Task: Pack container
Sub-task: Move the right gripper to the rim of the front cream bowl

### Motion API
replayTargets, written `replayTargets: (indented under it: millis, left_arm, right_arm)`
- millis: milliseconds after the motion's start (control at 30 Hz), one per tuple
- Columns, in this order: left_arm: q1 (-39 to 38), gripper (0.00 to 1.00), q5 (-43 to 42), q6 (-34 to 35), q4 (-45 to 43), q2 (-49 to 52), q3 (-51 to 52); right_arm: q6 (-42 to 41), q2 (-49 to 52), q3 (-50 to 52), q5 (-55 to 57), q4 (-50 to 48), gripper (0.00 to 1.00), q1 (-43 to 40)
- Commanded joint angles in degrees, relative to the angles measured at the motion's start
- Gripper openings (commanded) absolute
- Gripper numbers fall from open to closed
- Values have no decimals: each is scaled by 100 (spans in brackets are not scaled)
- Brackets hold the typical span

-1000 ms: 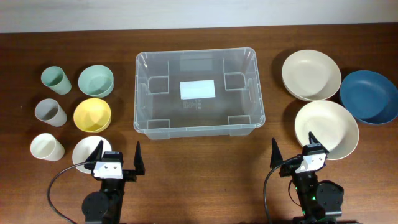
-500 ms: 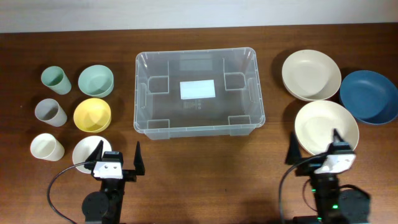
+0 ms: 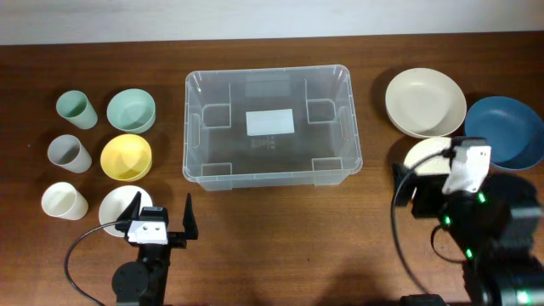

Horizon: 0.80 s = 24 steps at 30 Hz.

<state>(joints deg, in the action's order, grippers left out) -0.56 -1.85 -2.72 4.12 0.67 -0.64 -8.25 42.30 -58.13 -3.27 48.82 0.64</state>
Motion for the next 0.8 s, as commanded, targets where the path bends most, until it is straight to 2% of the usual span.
replayTargets:
  millis: [0,67,133,367,567,767]
  left_arm:
    - [35,99,17,33,46,-37,15]
    - [35,99,17,33,46,-37,15]
    - [35,99,17,33,46,-37,15]
    - [35,99,17,33,46,-37,15]
    - [35,99,17,33,46,-37,15]
    - [35,99,17,33,46,-37,15]
  right_arm:
    - [-2557,422,-177,1996,540,99,-321]
    - [-3322,623,-177,2188,872,99,-726]
    - [-3670,831,-177,2041,1034,99,-1257]
    - [-3707,1499,-175,1392,1495,99,-2717]
    - [-3727,2017,26,1196,1335,99,-3180]
    - [-3724,2865,319,946,660,99,-3265]
